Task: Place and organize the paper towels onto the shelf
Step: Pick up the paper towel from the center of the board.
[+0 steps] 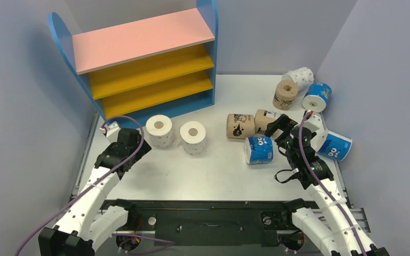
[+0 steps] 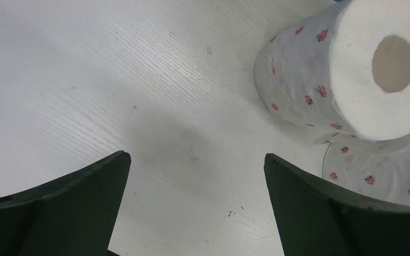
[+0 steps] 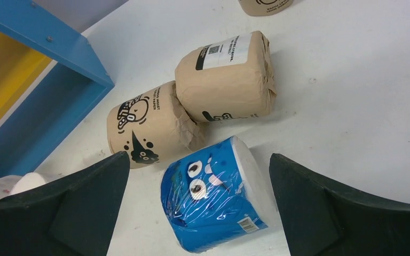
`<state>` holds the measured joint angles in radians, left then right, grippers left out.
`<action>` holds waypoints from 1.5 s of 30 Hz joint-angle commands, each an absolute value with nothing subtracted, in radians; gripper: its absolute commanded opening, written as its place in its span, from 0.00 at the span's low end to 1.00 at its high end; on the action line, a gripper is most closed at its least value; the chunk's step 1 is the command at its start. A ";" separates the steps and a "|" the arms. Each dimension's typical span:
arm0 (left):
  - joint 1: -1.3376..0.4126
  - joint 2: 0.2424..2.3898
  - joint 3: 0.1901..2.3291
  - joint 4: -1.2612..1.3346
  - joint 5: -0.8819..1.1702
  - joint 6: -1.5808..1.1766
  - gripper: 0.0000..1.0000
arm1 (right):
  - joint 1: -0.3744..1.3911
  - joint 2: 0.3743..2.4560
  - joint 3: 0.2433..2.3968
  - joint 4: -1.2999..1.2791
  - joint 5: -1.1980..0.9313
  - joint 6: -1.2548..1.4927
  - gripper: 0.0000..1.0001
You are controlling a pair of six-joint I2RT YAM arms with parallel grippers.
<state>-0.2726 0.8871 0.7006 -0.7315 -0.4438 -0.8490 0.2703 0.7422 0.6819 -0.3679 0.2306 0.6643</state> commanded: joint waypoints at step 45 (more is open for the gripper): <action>-0.421 0.799 0.661 -0.354 -0.049 -0.777 0.96 | 0.681 1.019 0.836 -0.293 0.300 0.612 0.91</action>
